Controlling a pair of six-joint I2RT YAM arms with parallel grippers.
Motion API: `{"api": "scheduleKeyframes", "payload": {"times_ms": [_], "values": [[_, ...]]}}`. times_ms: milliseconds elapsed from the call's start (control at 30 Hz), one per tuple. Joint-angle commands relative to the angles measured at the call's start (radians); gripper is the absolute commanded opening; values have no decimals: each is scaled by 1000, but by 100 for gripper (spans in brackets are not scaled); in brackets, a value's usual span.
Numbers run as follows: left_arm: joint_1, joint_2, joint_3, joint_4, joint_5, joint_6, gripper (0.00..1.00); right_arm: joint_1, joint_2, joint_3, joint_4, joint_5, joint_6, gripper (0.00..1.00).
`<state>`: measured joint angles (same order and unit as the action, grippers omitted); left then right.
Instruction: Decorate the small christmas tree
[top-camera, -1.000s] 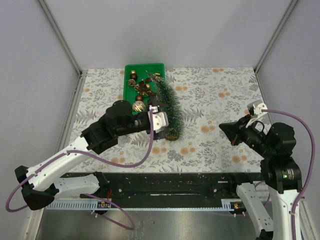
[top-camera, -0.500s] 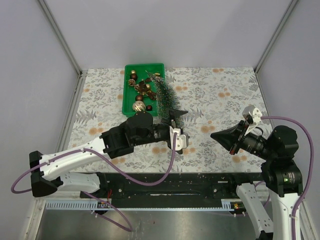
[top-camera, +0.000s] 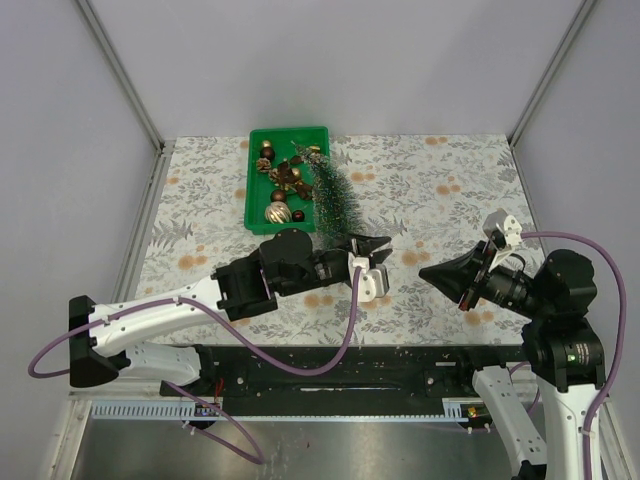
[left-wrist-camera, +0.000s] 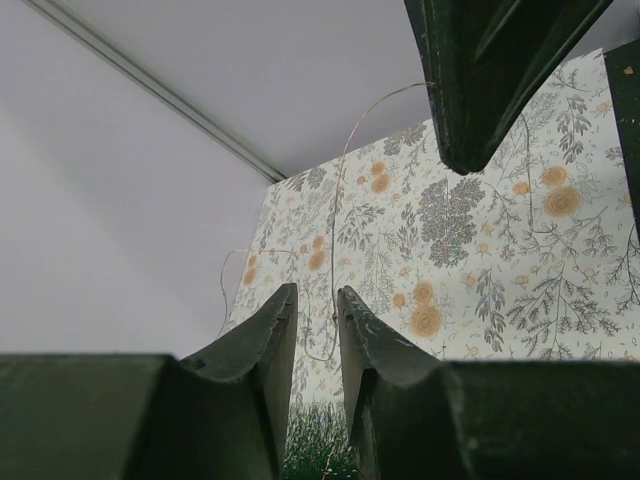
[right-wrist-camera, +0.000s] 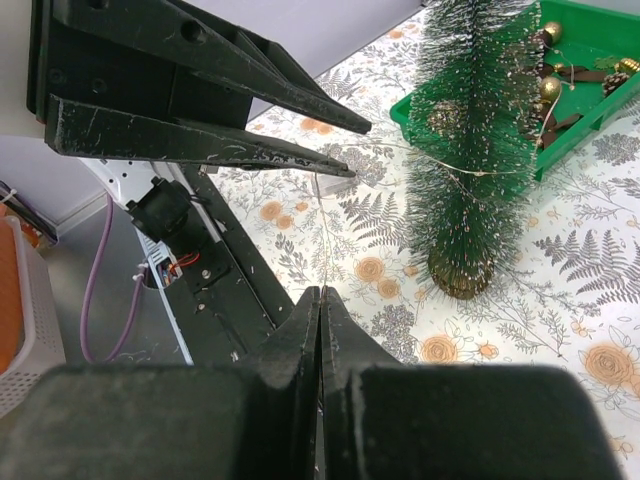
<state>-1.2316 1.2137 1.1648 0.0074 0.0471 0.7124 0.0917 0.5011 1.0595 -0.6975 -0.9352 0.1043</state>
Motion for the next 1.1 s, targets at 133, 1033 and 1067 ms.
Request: {"api": "scheduleKeyframes", "payload": {"times_ms": [133,1033,1067], "values": [[-3,-3,-16,92,-43,-24,32,8,40,36,81,-63,28,0],[70,-89,-100,77,-110,-143,0,8,60,97,70,-31,6,0],[79,-107,-108,42,-107,-168,0,8,71,106,82,-24,5,0]]}}
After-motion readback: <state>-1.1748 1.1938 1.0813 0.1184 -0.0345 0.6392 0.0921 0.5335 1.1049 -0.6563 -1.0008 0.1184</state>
